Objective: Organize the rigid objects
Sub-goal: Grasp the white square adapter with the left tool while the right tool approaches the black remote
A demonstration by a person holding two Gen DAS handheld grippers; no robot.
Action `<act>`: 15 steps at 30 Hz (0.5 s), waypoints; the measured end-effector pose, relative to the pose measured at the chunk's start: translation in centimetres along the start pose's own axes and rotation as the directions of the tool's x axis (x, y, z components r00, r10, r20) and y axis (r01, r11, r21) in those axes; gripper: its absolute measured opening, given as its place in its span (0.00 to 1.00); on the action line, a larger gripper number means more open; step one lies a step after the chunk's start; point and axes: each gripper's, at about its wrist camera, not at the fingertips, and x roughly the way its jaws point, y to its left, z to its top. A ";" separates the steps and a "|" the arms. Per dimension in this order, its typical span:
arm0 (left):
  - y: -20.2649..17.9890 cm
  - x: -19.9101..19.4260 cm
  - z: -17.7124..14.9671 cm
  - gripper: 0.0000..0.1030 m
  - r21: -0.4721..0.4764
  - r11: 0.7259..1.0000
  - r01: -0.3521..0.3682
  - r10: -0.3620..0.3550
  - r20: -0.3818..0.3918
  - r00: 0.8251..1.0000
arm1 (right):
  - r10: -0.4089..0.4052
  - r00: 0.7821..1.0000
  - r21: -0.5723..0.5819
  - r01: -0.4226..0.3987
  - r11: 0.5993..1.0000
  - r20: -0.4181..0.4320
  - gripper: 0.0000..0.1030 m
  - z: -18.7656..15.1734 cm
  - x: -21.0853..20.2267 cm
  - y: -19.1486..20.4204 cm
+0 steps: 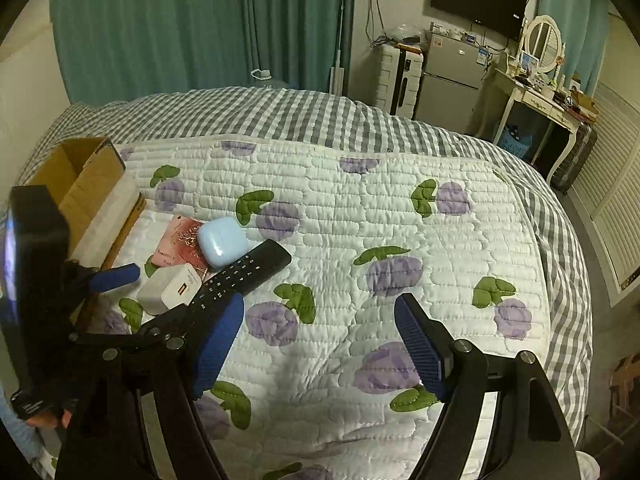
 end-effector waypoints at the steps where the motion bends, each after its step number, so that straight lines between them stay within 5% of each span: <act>1: 0.2 0.2 -0.1 0.67 -0.012 1.000 0.018 -0.018 -0.004 1.000 | -0.002 1.000 0.000 0.002 1.000 -0.003 0.76 0.0 0.1 0.0; 8: 0.8 -0.4 -0.4 0.59 -0.012 0.998 0.059 -0.059 0.006 0.998 | -0.024 0.999 -0.021 0.023 1.000 -0.025 0.75 -0.2 0.9 0.7; 15: 1.2 -3.0 -2.0 0.57 -0.043 0.999 0.011 -0.008 0.073 0.997 | -0.010 0.998 -0.023 0.009 1.000 -0.056 0.75 -0.1 2.0 1.2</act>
